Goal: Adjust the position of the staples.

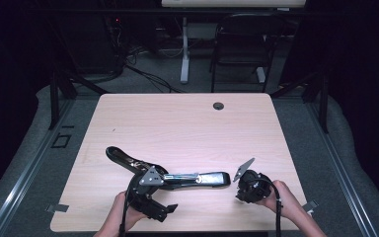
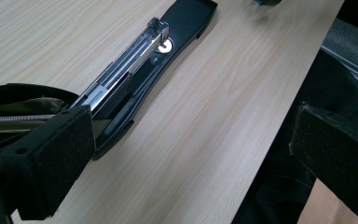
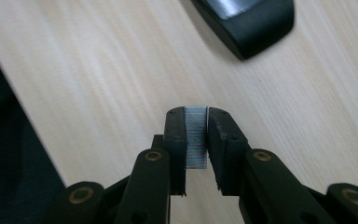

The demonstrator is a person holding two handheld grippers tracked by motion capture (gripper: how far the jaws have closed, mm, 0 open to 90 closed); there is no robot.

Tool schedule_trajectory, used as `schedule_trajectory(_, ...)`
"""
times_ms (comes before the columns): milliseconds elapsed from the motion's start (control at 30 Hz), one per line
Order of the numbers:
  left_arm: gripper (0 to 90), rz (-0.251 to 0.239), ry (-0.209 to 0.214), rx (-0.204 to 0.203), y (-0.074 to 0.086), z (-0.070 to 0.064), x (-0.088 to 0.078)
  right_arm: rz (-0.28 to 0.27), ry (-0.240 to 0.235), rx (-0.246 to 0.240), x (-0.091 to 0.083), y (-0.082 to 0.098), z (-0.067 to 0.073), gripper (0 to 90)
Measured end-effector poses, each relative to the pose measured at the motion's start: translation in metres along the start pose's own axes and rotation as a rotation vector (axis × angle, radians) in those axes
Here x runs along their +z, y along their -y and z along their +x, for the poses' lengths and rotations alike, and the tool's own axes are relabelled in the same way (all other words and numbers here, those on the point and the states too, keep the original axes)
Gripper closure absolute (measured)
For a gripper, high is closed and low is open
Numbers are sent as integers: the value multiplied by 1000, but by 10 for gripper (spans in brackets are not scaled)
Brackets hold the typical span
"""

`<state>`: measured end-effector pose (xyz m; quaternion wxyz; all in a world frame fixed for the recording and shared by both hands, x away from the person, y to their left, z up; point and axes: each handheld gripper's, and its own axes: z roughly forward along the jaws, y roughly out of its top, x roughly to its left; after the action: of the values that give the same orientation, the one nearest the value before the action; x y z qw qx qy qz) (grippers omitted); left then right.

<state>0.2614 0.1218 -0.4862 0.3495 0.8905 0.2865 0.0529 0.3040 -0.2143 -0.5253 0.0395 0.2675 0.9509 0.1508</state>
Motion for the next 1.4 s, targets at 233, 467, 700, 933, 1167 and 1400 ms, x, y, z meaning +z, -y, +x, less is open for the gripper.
schedule_trajectory(233,1,14,21,5,0,-1,1,54,35,72,7,-1,-6,776)
schedule_trajectory(467,0,28,26,-18,15,-1,-8,96,65,128,12,-2,-9,775)
schedule_trajectory(700,0,7,12,-47,22,5,-16,97,44,127,11,-2,-10,710)
schedule_trajectory(933,0,14,8,-50,25,9,-19,109,52,89,5,-6,-12,667)
schedule_trajectory(1167,0,20,-8,-60,29,12,-22,158,36,63,12,-14,-13,684)
schedule_trajectory(1400,0,30,-2,-59,29,12,-19,194,25,78,12,-17,-14,721)
